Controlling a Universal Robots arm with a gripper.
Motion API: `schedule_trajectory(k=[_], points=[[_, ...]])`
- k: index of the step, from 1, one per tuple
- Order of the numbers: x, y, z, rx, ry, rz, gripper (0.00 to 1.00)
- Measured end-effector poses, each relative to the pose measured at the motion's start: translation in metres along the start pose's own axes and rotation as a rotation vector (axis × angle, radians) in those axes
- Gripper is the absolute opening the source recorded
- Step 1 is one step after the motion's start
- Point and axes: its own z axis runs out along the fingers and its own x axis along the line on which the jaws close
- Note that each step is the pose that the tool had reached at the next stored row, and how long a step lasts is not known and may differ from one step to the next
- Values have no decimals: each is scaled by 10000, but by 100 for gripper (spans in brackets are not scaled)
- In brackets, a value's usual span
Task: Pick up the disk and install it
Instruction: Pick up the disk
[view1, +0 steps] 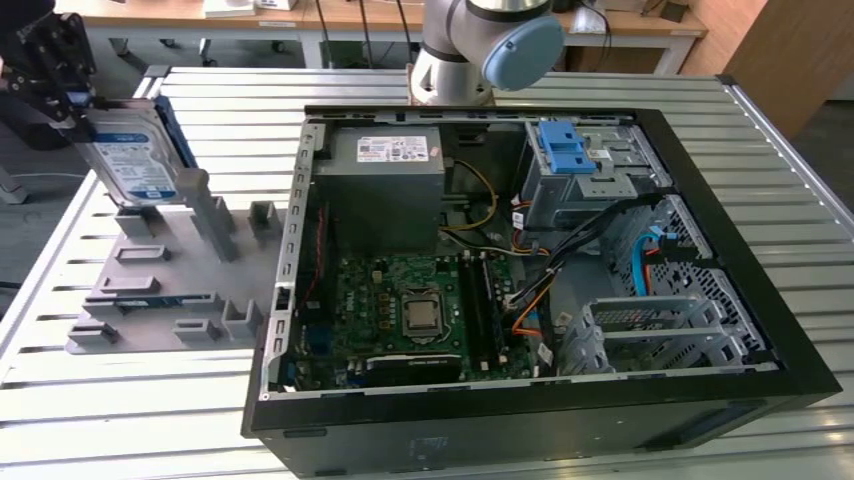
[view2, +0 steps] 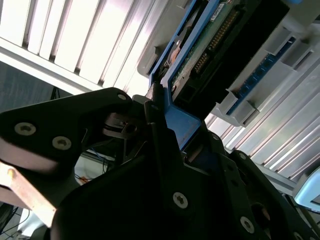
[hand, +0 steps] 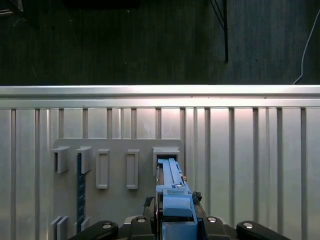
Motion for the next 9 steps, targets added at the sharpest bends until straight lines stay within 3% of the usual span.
schedule_trajectory(k=[9], points=[[-1,0,-79,1,0,0,37]])
